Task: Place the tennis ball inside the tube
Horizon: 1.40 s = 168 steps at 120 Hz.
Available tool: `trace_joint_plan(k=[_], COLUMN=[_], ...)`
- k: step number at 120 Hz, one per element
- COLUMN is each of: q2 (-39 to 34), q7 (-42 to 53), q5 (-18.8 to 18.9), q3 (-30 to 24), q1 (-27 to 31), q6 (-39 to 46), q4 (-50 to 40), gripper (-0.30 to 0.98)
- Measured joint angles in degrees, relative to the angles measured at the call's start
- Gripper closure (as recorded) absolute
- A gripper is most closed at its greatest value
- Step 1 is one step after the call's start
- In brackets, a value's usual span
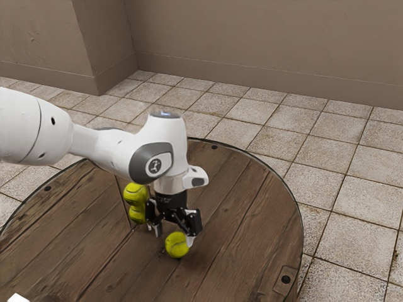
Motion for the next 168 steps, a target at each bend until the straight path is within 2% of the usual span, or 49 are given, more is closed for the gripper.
trace_joint_plan(k=[64, 148, 168], q2=[4.58, 9.36, 9.27], q7=[0.64, 1.88, 2.0], q5=[1.7, 1.3, 1.35], q3=[0.09, 0.09, 0.14], q1=[0.39, 0.25, 0.21], q6=[3.27, 5.81, 6.16], q4=[1.29, 3.39, 3.21], gripper=[0.0, 0.0, 0.12])
